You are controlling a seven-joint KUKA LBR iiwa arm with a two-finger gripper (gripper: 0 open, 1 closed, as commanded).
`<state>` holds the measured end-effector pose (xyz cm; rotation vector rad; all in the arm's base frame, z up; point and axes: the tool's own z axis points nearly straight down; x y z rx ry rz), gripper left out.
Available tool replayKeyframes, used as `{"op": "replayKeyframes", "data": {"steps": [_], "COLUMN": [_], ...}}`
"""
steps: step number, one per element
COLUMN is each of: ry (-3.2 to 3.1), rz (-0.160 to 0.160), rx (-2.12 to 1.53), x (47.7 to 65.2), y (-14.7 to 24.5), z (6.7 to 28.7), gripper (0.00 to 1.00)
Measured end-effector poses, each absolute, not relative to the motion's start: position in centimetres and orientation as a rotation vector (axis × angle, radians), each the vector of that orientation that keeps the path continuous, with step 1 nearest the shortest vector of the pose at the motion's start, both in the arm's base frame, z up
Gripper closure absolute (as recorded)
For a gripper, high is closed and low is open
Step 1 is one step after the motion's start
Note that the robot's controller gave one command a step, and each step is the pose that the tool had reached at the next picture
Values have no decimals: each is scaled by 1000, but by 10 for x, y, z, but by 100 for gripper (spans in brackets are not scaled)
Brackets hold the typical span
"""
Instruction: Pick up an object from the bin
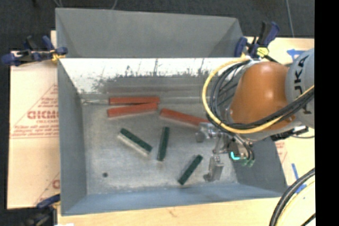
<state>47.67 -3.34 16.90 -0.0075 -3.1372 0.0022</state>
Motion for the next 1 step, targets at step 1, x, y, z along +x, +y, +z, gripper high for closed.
{"op": "replayKeyframes", "data": {"steps": [1], "ry": [-3138], "rz": [-2], "rx": [-175], "x": [484], "y": [-48], "z": [67], "gripper": [0]}}
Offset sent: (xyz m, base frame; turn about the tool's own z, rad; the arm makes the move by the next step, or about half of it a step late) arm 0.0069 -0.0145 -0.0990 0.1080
